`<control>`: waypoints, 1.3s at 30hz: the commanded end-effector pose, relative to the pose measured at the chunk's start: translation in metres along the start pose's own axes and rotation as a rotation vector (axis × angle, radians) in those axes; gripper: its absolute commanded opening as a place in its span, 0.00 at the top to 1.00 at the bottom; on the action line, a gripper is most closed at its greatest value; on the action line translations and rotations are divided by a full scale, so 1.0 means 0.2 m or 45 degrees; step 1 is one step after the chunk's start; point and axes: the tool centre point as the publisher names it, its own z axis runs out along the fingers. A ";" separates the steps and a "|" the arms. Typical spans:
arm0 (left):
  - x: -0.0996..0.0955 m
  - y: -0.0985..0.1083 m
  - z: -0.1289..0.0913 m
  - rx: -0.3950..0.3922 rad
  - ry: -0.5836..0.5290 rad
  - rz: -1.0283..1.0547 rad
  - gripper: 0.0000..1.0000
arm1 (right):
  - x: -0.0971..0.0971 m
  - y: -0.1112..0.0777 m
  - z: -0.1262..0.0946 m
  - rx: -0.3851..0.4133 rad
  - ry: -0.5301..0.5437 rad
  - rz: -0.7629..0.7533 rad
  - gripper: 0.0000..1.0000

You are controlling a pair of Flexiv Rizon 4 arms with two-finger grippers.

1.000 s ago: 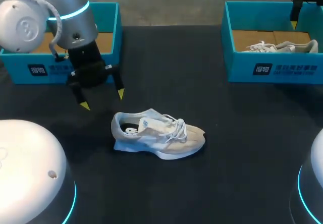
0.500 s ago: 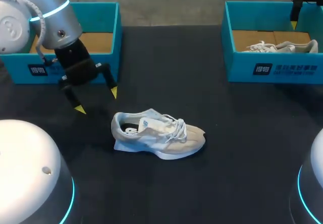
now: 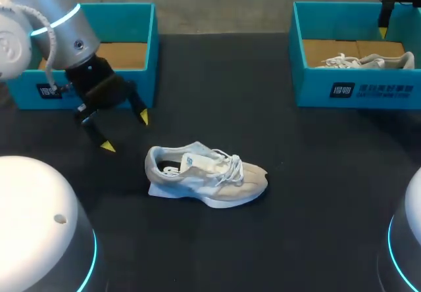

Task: Take the shoe out of the shoebox, open the shoe tongue, remove and reinsert the insole, then place the shoe into the shoebox

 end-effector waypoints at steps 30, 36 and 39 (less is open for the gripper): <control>0.14 0.19 0.20 0.478 -0.388 -0.799 0.00 | 0.00 0.00 0.00 0.000 -0.001 0.000 0.00; 0.16 0.17 0.23 0.498 -0.394 -0.742 0.00 | 0.00 0.00 0.00 0.000 -0.001 0.000 0.00; 0.18 0.18 0.26 0.508 -0.397 -0.720 0.00 | 0.00 0.00 0.00 0.000 -0.001 0.000 0.00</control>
